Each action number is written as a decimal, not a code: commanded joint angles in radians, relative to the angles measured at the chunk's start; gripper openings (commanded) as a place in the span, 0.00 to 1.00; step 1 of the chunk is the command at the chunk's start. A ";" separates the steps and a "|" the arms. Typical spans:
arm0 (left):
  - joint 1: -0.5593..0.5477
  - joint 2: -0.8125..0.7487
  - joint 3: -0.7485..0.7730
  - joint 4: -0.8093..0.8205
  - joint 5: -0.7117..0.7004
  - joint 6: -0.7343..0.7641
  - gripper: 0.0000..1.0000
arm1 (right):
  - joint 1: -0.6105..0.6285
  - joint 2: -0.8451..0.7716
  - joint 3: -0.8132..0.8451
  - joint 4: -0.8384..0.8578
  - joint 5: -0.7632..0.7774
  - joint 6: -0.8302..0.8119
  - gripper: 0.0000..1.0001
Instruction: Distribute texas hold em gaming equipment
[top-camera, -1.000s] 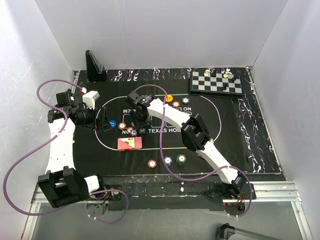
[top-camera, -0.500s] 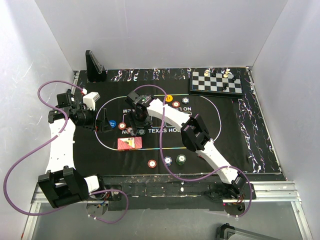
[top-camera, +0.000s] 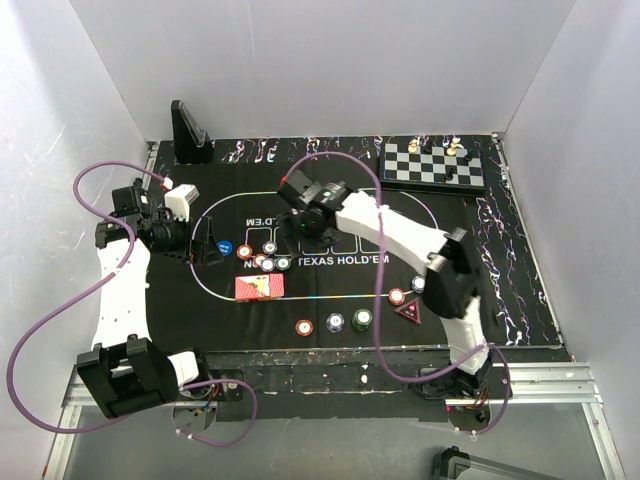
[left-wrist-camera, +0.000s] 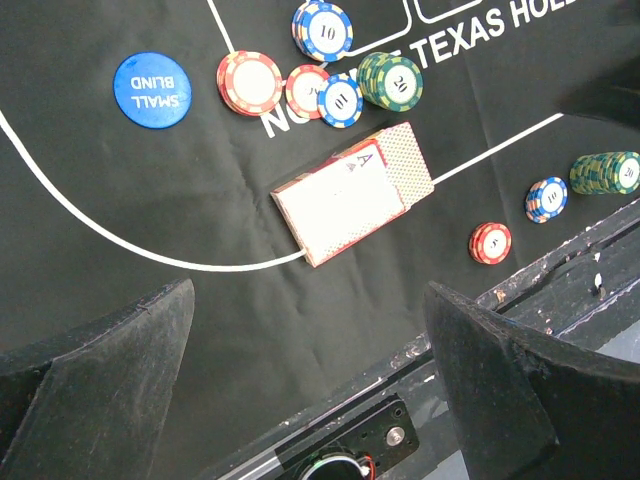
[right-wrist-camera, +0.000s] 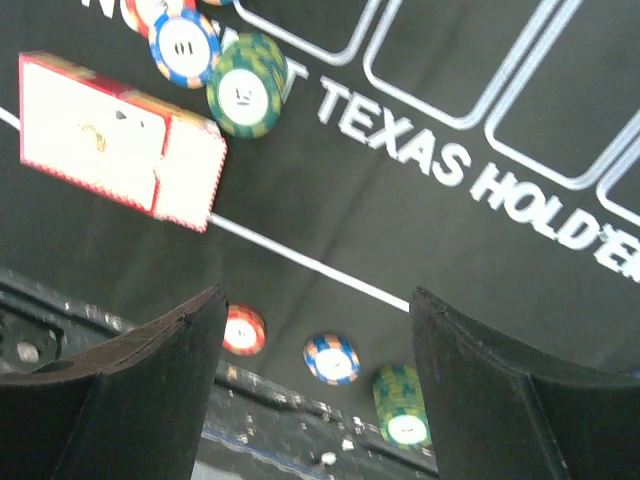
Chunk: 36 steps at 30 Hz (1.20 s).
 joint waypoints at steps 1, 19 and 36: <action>0.009 -0.042 0.028 -0.013 0.008 0.003 1.00 | 0.001 -0.203 -0.219 0.016 0.043 0.001 0.81; 0.011 -0.065 0.027 -0.035 0.012 -0.010 1.00 | 0.045 -0.558 -0.848 0.171 0.010 0.169 0.89; 0.011 -0.059 0.018 -0.029 0.011 -0.018 1.00 | 0.067 -0.506 -0.972 0.274 0.007 0.218 0.72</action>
